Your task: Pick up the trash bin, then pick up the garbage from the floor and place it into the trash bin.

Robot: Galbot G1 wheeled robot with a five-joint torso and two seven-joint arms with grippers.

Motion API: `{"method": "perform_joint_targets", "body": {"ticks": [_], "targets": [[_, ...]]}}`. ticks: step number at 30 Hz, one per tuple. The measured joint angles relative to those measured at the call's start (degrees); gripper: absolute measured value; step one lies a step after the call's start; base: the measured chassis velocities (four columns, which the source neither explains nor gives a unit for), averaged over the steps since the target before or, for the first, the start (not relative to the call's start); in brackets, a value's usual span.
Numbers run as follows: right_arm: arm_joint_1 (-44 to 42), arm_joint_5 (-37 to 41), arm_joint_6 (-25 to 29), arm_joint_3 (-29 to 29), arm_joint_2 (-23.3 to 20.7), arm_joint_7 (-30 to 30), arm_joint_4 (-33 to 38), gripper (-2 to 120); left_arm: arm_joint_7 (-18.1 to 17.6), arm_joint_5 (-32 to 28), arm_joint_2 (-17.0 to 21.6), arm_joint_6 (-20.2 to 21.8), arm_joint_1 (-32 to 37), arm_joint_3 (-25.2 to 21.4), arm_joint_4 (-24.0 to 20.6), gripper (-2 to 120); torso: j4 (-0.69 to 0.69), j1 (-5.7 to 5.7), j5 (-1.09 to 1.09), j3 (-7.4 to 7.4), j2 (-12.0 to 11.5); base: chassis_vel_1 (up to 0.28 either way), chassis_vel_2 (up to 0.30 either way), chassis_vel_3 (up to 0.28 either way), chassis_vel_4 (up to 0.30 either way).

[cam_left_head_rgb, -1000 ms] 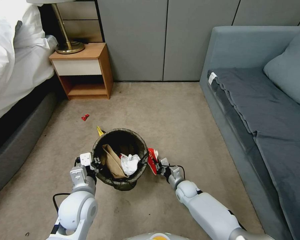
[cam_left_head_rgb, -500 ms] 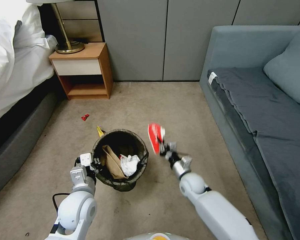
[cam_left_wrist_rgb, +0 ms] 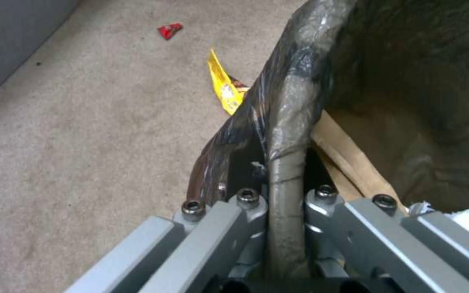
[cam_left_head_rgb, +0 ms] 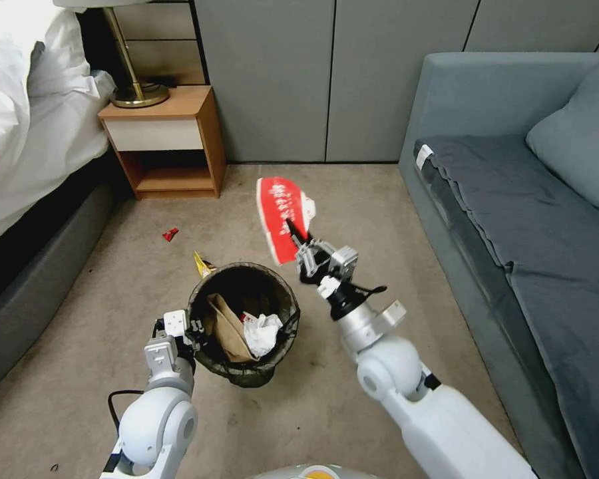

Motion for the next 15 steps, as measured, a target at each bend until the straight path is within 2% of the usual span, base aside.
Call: {"method": "perform_joint_targets", "body": {"ticks": [9, 15], "targets": [[-2.01, -3.51, 0.87, -3.45, -1.39, -1.09, -4.23, 1, 0.05, 0.46, -0.43, -0.04, -0.11, 0.6, 0.06, 0, 0.0, 0.0, 0.0, 0.0, 0.0, 0.0, 0.0, 0.0, 0.0], [-1.35, -4.63, 2.24, -3.86, 0.28, -1.2, -10.56, 1, 0.09, 0.59, -0.54, -0.06, -0.08, 0.84, 0.0, 0, 0.0, 0.0, 0.01, 0.01, 0.0, 0.0, 0.0, 0.0, 0.0]]}}
